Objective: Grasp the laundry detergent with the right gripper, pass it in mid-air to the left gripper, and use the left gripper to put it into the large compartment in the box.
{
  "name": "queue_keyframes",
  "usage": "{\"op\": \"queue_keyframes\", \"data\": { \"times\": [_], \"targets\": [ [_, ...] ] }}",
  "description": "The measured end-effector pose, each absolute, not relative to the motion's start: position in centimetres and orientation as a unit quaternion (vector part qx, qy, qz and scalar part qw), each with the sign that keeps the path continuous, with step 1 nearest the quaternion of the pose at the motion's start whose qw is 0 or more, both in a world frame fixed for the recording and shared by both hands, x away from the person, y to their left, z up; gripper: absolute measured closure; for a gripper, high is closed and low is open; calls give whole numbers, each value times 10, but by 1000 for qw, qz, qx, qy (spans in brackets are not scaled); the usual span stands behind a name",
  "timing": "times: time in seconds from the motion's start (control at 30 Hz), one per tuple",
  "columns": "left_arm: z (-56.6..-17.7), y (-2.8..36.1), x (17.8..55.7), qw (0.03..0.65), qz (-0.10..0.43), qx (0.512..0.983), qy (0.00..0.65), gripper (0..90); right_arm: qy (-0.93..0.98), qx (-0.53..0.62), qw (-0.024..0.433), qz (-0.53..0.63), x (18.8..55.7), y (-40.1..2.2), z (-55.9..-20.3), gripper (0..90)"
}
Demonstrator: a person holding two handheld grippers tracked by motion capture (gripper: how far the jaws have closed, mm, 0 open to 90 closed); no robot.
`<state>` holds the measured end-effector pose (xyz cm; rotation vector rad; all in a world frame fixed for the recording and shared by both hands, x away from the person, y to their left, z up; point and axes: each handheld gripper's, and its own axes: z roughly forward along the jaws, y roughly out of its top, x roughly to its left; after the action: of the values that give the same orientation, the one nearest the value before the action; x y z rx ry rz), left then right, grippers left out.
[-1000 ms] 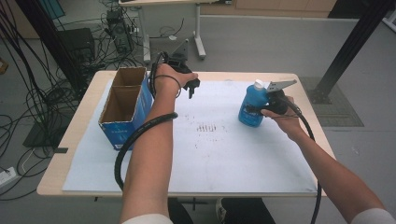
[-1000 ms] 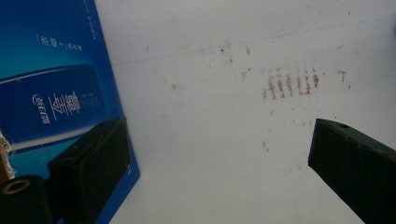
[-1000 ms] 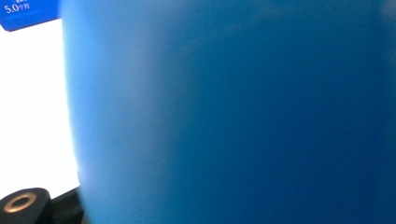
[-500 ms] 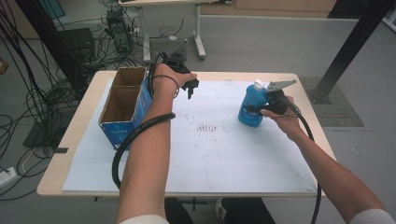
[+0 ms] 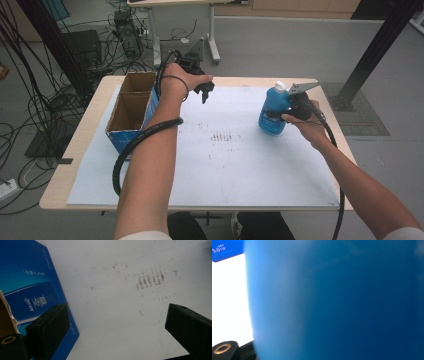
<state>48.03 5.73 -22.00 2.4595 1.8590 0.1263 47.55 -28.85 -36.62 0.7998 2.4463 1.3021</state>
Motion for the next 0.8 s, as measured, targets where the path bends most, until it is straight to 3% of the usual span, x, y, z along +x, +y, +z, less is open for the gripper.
{"op": "queue_keyframes", "data": {
  "times": [0.8],
  "targets": [
    [-169, 64, 469, 38, 48, 858, 511, 63, 848, 314, 99, 416, 452, -277, -301, 451]
  ]
}}
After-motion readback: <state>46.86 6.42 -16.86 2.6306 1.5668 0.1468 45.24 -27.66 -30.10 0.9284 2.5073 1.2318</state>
